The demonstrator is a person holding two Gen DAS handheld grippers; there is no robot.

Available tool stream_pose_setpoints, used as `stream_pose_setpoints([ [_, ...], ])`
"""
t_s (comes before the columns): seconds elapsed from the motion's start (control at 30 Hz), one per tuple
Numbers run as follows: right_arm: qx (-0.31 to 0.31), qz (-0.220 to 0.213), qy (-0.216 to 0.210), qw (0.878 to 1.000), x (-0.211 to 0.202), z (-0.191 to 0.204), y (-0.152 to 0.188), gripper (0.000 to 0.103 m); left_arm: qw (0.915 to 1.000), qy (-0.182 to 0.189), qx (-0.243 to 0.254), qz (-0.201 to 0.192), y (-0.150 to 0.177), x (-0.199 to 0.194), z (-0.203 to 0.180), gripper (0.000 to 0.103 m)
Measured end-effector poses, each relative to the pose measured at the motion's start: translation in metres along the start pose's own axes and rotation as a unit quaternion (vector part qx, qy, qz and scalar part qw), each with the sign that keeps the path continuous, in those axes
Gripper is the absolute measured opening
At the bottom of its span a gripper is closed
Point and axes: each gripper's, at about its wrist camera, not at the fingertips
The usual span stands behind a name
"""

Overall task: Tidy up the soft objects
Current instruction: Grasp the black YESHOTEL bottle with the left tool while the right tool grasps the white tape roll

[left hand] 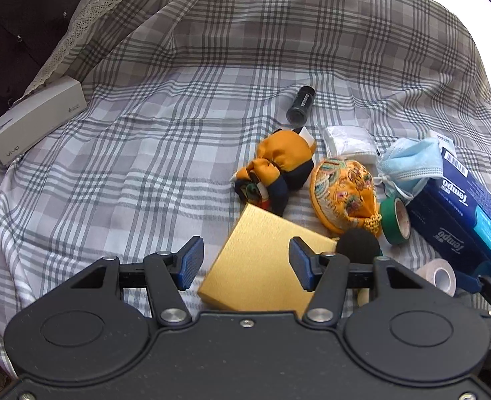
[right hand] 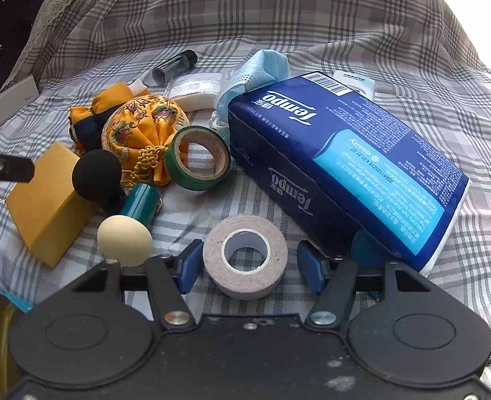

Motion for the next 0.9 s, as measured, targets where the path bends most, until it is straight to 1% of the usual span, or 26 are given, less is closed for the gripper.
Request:
stream_pose_setpoints([
  [0.07,-0.008,0.002,-0.004,1.0,-0.001,0.0,-0.001,0.055,1.0,-0.005,0.006,-0.004,-0.011,0.008,0.001,0.054],
  [0.1,-0.01,0.002,-0.007,1.0,-0.001,-0.001,-0.001,0.05,0.9999,-0.009,0.013,-0.003,-0.018,0.013,0.001,0.054],
  [0.13,-0.011,0.005,-0.015,1.0,-0.001,-0.002,-0.003,0.048,0.9998,-0.011,0.017,-0.001,-0.023,0.017,0.001,0.054],
  [0.37,0.006,0.014,-0.04,0.999,-0.004,-0.008,-0.007,0.047,0.9996,0.004,0.029,-0.002,-0.076,0.04,-0.001,0.054],
  [0.5,0.021,0.02,-0.067,0.997,-0.009,-0.011,-0.009,0.047,0.9989,0.007,0.045,-0.007,-0.106,0.058,-0.011,0.055],
  [0.63,0.032,0.023,-0.081,0.996,-0.011,-0.014,-0.008,0.047,0.9982,0.012,0.057,-0.012,-0.133,0.082,-0.024,0.055],
  [0.73,0.036,0.026,-0.091,0.995,-0.012,-0.016,-0.007,0.047,0.998,0.015,0.06,-0.009,-0.147,0.102,-0.034,0.055],
  [0.9,0.04,0.028,-0.1,0.994,-0.011,-0.018,-0.006,0.047,0.9976,0.0,0.068,0.014,-0.156,0.142,-0.051,0.055],
])
Point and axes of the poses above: each gripper's, at about its wrist camera, not at the fingertips, and x roughly the way its jaws point, z to its left, y to its underside, and after that the axes turned 2 degrees about x, right-handed
